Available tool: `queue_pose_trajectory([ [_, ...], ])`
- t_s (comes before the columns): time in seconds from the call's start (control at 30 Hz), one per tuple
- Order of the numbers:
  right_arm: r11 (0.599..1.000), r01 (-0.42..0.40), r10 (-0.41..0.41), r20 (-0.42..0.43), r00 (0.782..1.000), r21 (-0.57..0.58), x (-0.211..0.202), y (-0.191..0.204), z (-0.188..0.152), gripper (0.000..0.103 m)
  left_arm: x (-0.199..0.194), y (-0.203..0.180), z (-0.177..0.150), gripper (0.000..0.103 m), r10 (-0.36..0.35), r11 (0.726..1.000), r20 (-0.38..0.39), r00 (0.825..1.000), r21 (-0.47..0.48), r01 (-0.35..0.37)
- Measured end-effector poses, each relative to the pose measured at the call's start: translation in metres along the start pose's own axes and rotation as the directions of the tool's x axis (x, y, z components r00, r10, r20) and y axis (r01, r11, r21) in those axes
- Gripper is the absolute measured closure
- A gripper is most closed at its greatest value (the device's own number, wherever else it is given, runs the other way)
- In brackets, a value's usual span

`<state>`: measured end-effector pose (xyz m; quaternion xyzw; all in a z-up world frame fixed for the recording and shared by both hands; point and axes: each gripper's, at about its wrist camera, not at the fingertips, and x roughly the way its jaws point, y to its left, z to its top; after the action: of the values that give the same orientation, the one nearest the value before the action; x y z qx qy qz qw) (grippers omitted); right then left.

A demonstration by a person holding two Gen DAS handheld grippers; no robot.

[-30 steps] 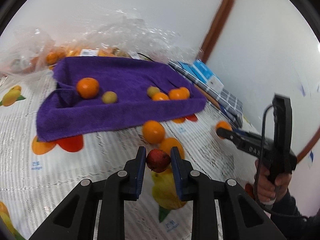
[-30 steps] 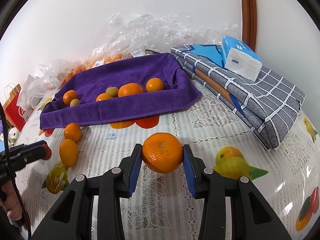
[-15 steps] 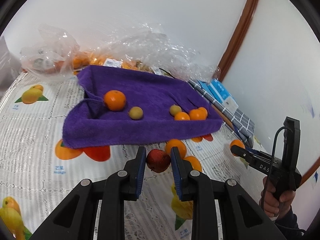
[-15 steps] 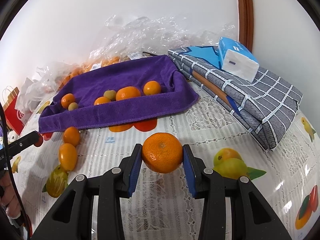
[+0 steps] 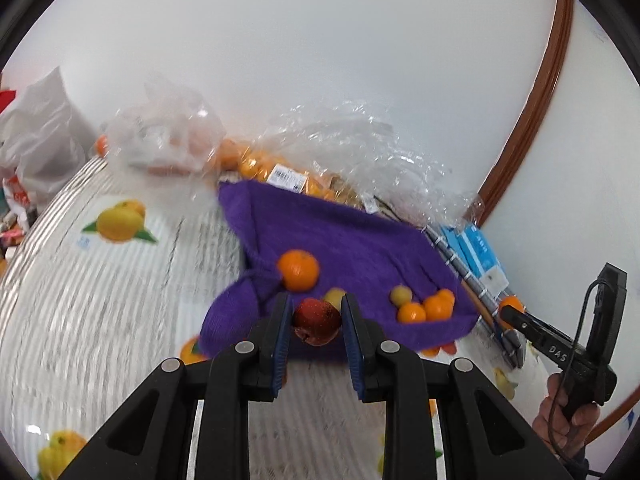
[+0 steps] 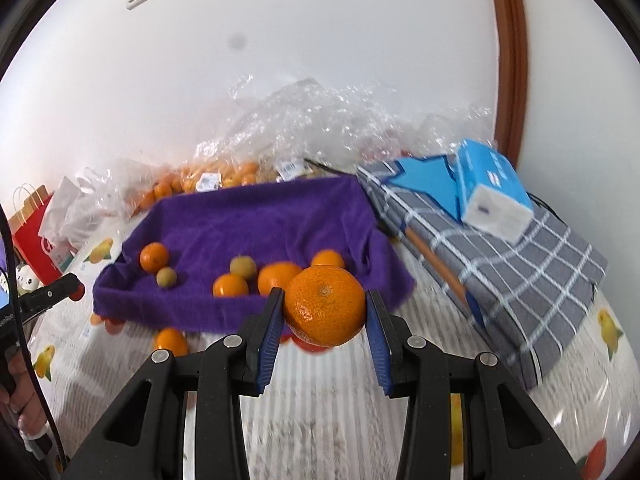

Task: Organize fruits
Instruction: 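Carry the held orange and apple over the purple towel and lower them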

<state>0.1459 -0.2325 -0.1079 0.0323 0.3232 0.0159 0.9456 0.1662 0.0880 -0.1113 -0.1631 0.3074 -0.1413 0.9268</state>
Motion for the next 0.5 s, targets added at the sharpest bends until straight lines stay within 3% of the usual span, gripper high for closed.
queue_pose_trajectory([
  [0.27, 0.999, -0.038, 0.038, 0.039, 0.999, -0.011, 0.036, 0.01, 0.047, 0.063, 0.044, -0.005, 0.027, 0.079, 0.018, 0.999, -0.005, 1.0, -0.032, -0.018],
  [0.5, 0.998, -0.056, 0.056, -0.006, 0.998, -0.027, 0.085, 0.012, 0.047, 0.063, 0.073, 0.009, 0.015, 0.079, 0.035, 0.997, -0.059, 0.998, -0.059, -0.039],
])
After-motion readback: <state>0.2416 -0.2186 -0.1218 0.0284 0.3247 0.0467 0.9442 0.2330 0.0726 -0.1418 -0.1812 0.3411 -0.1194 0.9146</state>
